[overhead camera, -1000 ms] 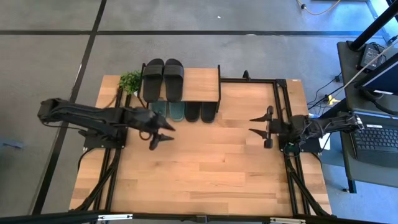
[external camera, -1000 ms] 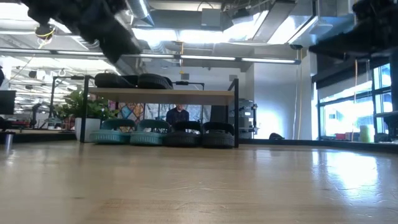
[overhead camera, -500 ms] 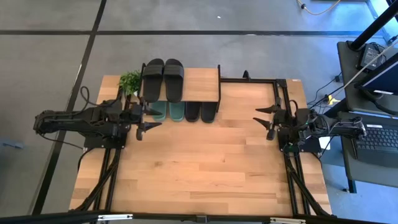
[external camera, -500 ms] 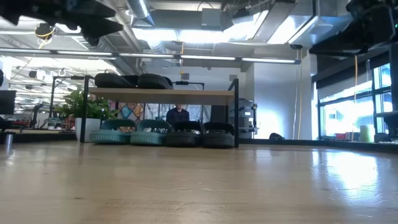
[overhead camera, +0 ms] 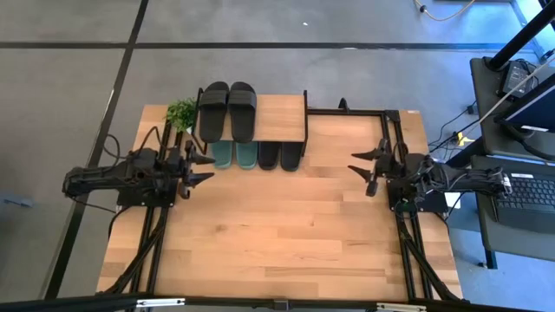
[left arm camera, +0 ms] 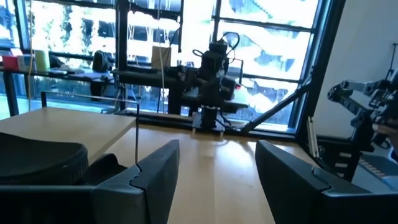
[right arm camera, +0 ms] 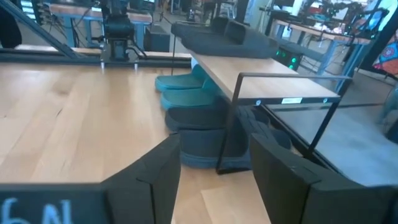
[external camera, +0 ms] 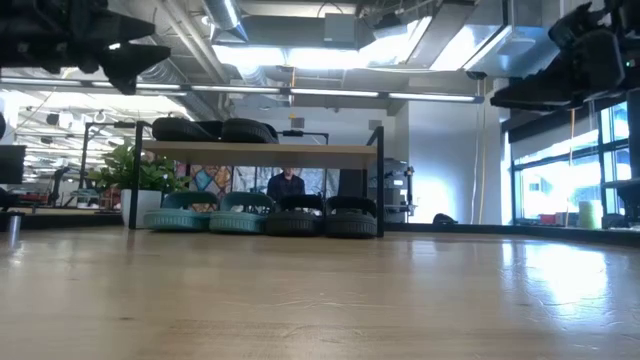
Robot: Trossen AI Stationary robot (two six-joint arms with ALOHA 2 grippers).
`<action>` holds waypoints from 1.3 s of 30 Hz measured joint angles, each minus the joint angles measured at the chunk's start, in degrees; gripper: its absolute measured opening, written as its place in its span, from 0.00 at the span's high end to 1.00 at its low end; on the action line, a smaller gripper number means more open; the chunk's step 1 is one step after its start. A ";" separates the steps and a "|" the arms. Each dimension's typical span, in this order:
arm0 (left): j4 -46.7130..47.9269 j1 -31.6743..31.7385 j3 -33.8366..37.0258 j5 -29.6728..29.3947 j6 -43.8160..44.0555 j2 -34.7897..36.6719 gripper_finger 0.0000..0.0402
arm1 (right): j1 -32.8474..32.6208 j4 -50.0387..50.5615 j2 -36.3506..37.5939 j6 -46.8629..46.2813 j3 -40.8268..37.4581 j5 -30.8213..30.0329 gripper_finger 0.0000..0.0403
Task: Pick and place slides into the shelf
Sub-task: Return to Home Position
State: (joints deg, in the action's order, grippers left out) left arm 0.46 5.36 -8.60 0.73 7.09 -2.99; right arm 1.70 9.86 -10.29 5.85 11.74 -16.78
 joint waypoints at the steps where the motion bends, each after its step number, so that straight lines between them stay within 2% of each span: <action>1: -0.01 -0.01 0.56 0.00 0.00 1.12 0.49 | 0.02 -0.25 -0.02 -0.69 -0.37 -0.04 0.53; 3: 0.06 -0.01 1.52 0.01 0.00 2.97 0.49 | 0.01 -1.93 0.00 -1.12 -1.52 0.03 0.53; 15: 0.32 -0.01 3.82 0.02 0.42 2.85 0.49 | 0.01 -10.25 0.48 -1.87 -7.34 0.03 0.53; 26: 2.80 -0.01 3.89 0.26 0.09 2.85 0.49 | 0.01 -12.75 1.46 -5.74 -11.08 1.52 0.53; 33: -1.38 -0.08 8.14 0.16 0.22 2.86 0.49 | -0.01 -12.92 1.49 -5.82 -11.09 1.89 0.53; 39: -1.26 -0.08 8.13 -0.11 0.23 2.86 0.49 | 0.01 -12.84 1.45 -5.58 -11.09 1.87 0.53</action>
State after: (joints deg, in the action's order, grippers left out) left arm -0.80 5.28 -0.47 0.62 7.32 -0.13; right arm 1.71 -2.98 -8.84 0.27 0.64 -14.92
